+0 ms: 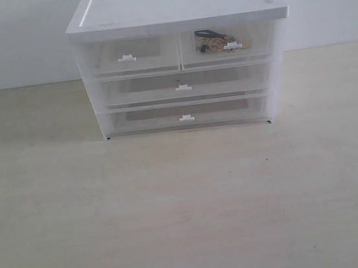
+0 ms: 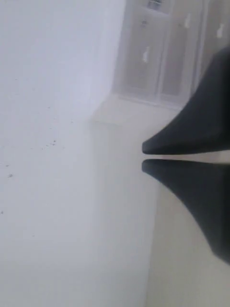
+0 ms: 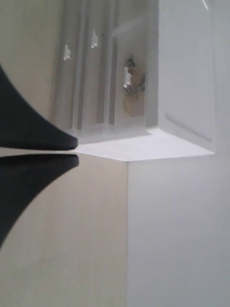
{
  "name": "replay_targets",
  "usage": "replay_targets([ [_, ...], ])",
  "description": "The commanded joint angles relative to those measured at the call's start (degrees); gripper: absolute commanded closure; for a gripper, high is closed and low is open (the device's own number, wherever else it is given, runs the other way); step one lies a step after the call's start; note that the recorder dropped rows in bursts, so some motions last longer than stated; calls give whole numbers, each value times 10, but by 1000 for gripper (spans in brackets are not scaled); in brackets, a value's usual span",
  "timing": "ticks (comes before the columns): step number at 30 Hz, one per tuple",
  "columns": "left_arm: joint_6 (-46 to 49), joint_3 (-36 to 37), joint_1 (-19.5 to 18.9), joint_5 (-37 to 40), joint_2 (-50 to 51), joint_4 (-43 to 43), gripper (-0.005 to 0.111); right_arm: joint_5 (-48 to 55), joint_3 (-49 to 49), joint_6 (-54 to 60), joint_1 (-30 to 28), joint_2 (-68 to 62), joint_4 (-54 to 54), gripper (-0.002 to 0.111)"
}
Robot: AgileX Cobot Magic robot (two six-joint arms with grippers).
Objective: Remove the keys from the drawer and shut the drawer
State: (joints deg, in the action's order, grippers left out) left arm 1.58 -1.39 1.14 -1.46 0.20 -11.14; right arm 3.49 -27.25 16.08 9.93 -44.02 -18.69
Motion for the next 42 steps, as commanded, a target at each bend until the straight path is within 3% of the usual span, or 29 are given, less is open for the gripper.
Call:
replay_targets([
  [1, -8, -57, -2, 21, 26, -20, 103, -16, -13, 54, 63, -45, 1, 109],
  [7, 37, -150, 3, 75, 154, -9, 103, -22, -43, 69, 125, -133, 1, 109],
  [14, 100, -242, 23, 184, 355, -40, 103, -86, -43, 6, 130, -186, -28, 109],
  [20, 115, -273, 24, 121, 459, -53, 103, -82, -43, -52, 130, -202, -38, 109],
  [25, 87, -279, 24, 66, 493, -167, 103, -71, -43, -67, 130, -227, -41, 109],
  [29, 125, -285, 25, 52, 511, -147, 103, -84, -43, -122, 130, -250, -51, 109],
  [34, 240, -321, 76, 57, 558, -136, 103, -143, -35, -194, 145, -281, -51, 109],
  [42, 328, -418, 151, 44, 677, -135, 103, -383, 49, -437, 223, -286, -30, 109],
])
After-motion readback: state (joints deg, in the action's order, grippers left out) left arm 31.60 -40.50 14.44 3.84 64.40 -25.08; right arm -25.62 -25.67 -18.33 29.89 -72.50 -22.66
